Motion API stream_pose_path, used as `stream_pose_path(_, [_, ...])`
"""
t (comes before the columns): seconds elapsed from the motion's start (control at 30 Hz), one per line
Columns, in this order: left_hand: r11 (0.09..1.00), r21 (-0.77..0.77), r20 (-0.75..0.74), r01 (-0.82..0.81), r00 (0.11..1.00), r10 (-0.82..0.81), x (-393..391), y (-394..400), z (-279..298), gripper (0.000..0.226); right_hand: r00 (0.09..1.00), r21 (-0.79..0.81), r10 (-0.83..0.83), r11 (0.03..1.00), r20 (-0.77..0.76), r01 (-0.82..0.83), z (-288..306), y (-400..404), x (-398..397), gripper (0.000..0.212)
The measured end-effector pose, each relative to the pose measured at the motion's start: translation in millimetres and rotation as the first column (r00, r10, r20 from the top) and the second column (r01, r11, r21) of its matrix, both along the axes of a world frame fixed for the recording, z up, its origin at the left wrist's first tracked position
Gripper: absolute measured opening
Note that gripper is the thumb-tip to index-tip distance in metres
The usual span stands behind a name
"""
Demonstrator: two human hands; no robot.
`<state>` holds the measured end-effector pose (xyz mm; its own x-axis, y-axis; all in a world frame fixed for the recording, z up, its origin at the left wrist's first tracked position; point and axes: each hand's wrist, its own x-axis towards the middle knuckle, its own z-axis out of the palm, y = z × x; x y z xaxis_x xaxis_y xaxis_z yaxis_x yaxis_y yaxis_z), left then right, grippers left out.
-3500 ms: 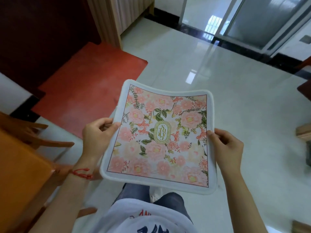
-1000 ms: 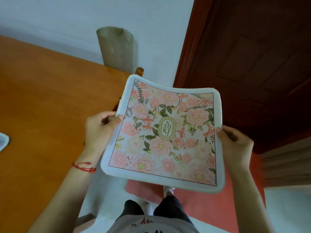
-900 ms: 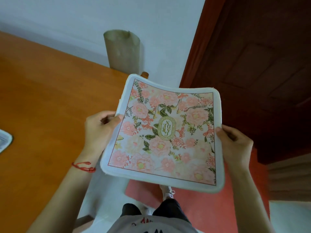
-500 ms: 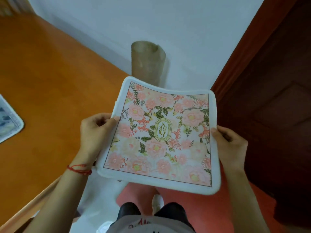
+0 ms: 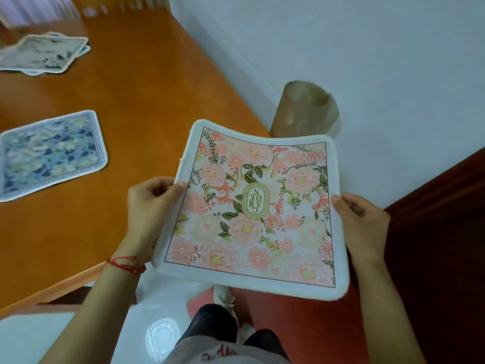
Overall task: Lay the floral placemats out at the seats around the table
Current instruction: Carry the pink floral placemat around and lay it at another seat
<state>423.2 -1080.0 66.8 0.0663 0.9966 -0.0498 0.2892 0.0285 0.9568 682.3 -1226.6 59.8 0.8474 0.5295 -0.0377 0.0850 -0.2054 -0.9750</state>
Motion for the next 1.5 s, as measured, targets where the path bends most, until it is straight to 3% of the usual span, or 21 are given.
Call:
stream_pose_path(0.27, [0.994,0.0,-0.011,-0.112,0.994,0.112,-10,60,-11,0.009,0.988,0.007,0.154,0.988,0.013,-0.154,5,89,8,0.011])
stream_pose_path(0.47, [0.977,-0.022,-0.012,-0.21,0.978,0.21,-17,99,-21,0.007,0.955,-0.051,0.278,0.96,0.101,-0.274,-5,159,12,0.019])
stream_pose_path(0.63, [0.959,-0.04,-0.037,-0.281,0.959,0.28,-20,120,-31,0.007,0.932,-0.108,0.359,0.93,0.058,-0.351,-18,205,18,0.018])
stream_pose_path(1.07, [0.894,-0.093,-0.155,-0.439,0.893,0.423,0,170,-76,0.007,0.762,-0.159,0.642,0.764,0.087,-0.626,-64,302,45,0.02])
stream_pose_path(1.33, [0.854,-0.157,-0.267,-0.496,0.854,0.447,7,196,-117,0.008,0.714,-0.139,0.7,0.709,0.016,-0.691,-107,337,53,0.02])
stream_pose_path(1.5, [0.806,-0.21,-0.26,-0.554,0.826,0.5,3,202,-139,0.009,0.706,-0.167,0.707,0.693,-0.034,-0.701,-138,356,49,0.015])
